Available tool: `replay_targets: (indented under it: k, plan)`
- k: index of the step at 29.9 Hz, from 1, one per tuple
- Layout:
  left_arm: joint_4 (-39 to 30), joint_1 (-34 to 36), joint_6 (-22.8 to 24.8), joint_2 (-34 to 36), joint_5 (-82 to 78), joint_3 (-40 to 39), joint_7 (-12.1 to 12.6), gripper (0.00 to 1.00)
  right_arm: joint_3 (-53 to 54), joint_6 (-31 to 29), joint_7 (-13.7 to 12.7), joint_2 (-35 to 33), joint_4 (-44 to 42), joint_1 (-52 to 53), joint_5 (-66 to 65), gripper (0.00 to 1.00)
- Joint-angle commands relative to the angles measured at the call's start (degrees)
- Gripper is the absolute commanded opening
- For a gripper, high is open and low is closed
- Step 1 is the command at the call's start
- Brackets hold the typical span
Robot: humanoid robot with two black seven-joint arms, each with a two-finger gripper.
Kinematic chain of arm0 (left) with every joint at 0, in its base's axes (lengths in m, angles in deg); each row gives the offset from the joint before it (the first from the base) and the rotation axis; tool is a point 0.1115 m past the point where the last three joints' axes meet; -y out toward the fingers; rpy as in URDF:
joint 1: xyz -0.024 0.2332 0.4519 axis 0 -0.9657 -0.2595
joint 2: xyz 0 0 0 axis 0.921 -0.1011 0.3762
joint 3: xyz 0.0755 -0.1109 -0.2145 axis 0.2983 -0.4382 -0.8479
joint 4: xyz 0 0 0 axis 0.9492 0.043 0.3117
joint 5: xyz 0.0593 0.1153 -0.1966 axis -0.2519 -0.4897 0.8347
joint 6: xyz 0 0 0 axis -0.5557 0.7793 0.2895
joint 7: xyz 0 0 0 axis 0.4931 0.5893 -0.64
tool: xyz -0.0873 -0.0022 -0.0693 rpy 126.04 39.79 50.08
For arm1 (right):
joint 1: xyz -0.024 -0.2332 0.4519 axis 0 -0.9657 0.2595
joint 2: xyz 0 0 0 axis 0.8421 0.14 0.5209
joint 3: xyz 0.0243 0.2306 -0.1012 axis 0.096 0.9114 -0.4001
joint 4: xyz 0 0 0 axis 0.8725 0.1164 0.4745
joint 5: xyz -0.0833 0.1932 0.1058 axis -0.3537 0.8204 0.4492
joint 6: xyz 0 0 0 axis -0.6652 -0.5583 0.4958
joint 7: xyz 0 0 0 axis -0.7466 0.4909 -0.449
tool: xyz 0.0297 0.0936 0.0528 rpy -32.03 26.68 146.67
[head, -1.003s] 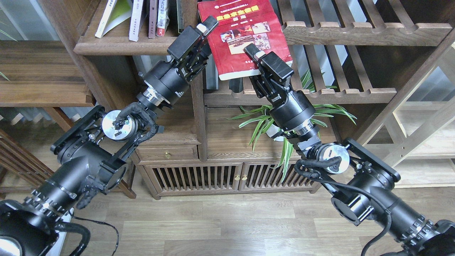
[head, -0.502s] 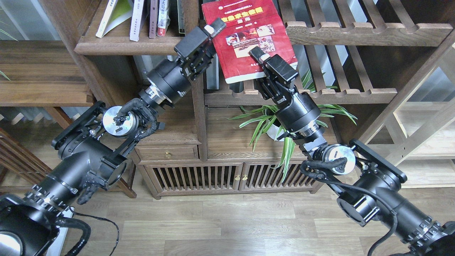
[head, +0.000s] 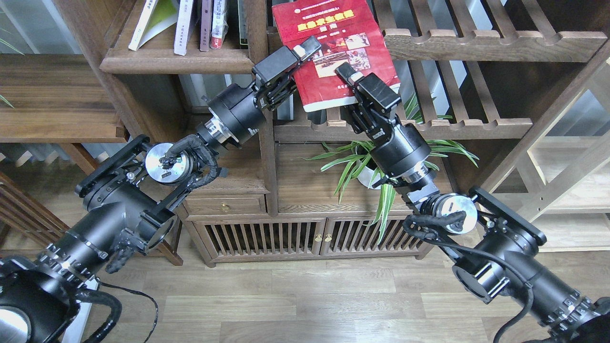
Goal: Organize books on shelf
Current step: 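Grasp the red book's top edge with the left gripper beside the right, then hold the red book with the left gripper and release the right gripper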
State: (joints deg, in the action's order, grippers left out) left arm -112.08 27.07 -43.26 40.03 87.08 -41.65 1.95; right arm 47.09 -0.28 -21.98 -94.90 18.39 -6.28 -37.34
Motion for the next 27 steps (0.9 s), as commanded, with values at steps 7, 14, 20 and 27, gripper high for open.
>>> replay_targets:
  k: [7,14,20,27]
  plan:
    - [0.1,0.3,0.0,0.0,0.5,0.4,-0.3,0.33,0.0,0.0,0.0,0.1,0.0,0.0,-0.2,0.02]
    - [0.1,0.5,0.0,0.0,2.2,0.4,-0.3,0.07,0.0,0.0,0.0,0.0,0.0,0.0,-0.4,0.03]
    - [0.1,0.7,0.0,0.0,2.8,1.5,-0.2,0.01,0.3,0.0,0.0,-0.7,-0.5,-0.3,-0.4,0.05]
    - [0.0,0.7,0.0,0.0,2.3,1.6,-0.2,0.0,2.4,0.0,0.1,-0.8,-1.0,-1.6,-0.4,0.41]
